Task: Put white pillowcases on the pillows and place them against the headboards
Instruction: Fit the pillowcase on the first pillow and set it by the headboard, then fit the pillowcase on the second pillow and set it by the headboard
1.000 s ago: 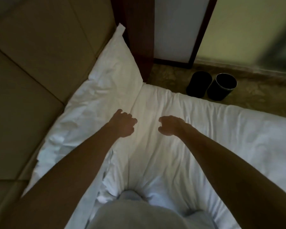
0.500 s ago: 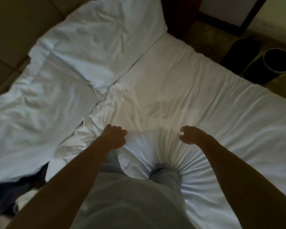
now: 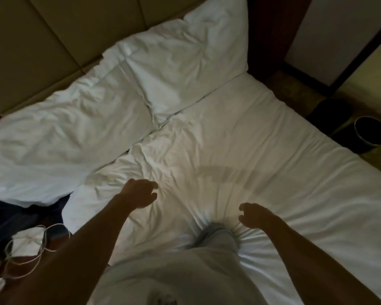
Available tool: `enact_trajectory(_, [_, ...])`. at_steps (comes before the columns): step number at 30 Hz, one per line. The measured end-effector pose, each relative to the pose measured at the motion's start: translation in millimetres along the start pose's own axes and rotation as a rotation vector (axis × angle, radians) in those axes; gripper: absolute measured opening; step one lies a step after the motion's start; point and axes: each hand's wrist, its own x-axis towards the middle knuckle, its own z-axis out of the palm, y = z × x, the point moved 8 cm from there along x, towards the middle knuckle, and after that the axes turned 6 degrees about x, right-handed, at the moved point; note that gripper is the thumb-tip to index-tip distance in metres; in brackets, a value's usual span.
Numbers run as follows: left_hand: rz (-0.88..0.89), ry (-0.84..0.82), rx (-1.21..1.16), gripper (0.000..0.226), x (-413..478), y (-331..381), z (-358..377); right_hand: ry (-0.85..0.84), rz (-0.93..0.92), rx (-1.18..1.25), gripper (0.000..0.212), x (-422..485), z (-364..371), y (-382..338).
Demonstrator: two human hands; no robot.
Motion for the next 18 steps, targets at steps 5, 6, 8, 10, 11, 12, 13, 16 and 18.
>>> enact_trajectory(5, [-0.016, 0.047, 0.025, 0.043, -47.2, -51.8, 83.2, 0.093, 0.008, 0.048, 0.057, -12.0, 38.0, -52.9])
enact_trajectory(6, [-0.002, 0.032, 0.046, 0.044, -60.9, -61.0, 108.7, 0.126, -0.004, 0.064, 0.055, -17.2, 54.0, -65.8])
enact_trajectory(8, [0.001, 0.038, 0.032, 0.045, -91.9, -82.5, 158.0, 0.186, 0.023, 0.104, 0.054, -32.9, 88.7, -90.3])
enact_trajectory(10, [0.018, -0.032, -0.056, 0.045, -133.2, -95.9, 216.3, 0.007, -0.143, 0.012, 0.054, -42.3, 152.8, -116.3])
enact_trajectory(11, [0.038, -0.058, -0.096, 0.045, -152.1, -100.3, 245.2, -0.09, -0.314, -0.146, 0.051, -40.2, 190.3, -125.5])
enact_trajectory(12, [0.045, -0.06, -0.133, 0.045, -168.5, -105.8, 270.1, -0.099, -0.345, -0.142, 0.05, -45.5, 206.3, -130.4])
enact_trajectory(13, [0.044, -0.069, -0.184, 0.044, -186.5, -112.2, 292.4, -0.082, -0.231, -0.071, 0.051, -42.3, 216.0, -125.6])
enact_trajectory(16, [0.019, -0.147, -0.324, 0.043, -246.6, -129.2, 357.9, 0.227, -0.043, -0.112, 0.062, -90.9, 197.0, -170.6])
enact_trajectory(18, [-0.009, -0.207, -0.366, 0.043, -287.3, -135.4, 398.8, 0.301, -0.132, -0.107, 0.056, -123.0, 193.4, -224.1])
